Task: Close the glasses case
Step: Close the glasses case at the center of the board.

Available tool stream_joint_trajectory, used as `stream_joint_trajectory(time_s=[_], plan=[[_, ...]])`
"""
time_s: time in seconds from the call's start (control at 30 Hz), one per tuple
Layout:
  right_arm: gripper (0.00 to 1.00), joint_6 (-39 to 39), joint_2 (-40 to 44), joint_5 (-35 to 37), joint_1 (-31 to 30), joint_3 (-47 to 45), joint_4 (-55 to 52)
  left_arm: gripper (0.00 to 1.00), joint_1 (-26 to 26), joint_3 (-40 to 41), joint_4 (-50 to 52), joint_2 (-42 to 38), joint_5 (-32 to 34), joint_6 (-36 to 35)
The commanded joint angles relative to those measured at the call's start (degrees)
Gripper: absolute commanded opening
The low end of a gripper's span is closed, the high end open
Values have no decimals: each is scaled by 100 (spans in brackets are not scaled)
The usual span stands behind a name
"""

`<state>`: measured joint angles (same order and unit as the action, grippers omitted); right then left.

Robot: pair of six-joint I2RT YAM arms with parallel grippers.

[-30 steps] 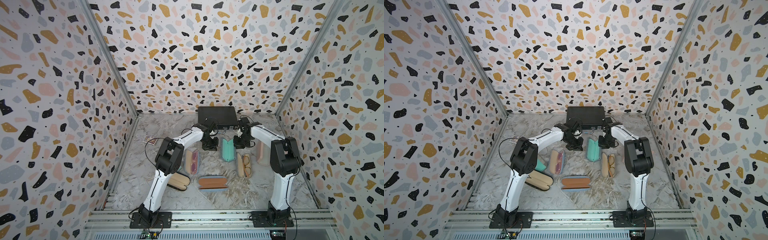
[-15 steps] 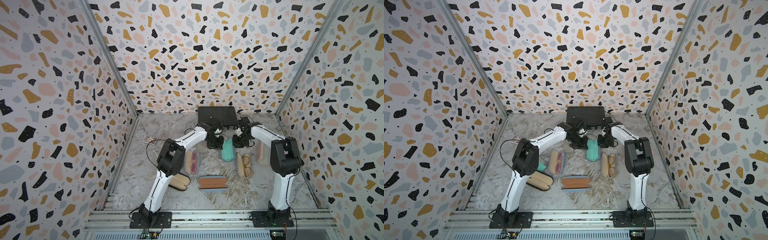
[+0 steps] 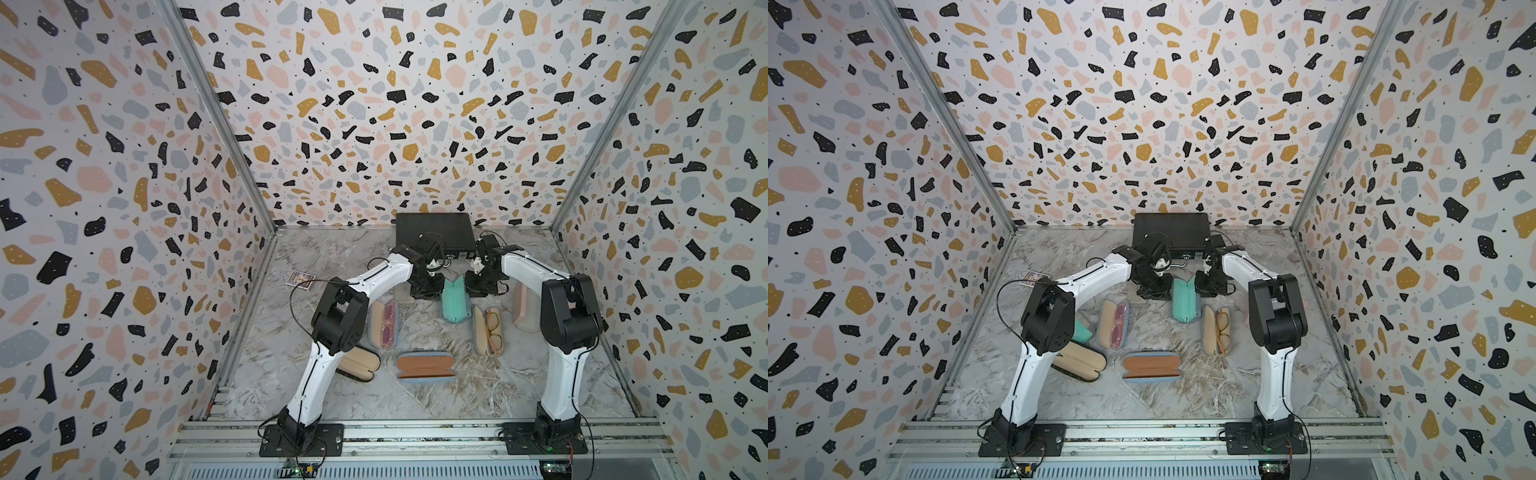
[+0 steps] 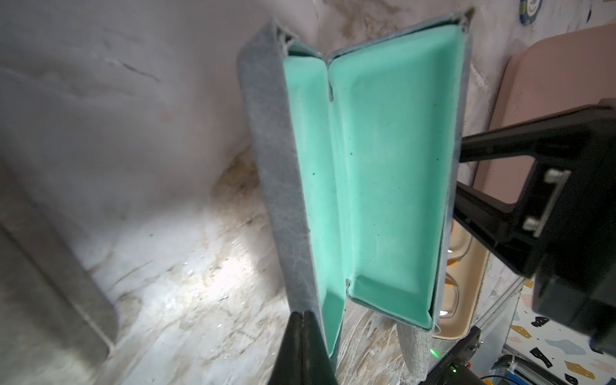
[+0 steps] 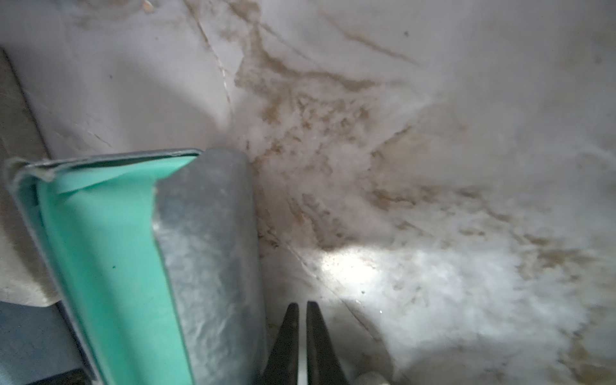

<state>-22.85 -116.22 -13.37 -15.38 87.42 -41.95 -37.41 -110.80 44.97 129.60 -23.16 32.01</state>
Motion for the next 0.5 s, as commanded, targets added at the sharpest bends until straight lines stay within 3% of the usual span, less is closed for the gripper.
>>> stream_joint_trajectory(time_s=[0.0, 0.47], plan=[[11, 58, 118, 129, -9, -27, -146, 0, 149, 147, 91, -285, 164, -145], [12, 50, 48, 90, -11, -54, -147, 0, 216, 267, -204, 28, -105, -20]])
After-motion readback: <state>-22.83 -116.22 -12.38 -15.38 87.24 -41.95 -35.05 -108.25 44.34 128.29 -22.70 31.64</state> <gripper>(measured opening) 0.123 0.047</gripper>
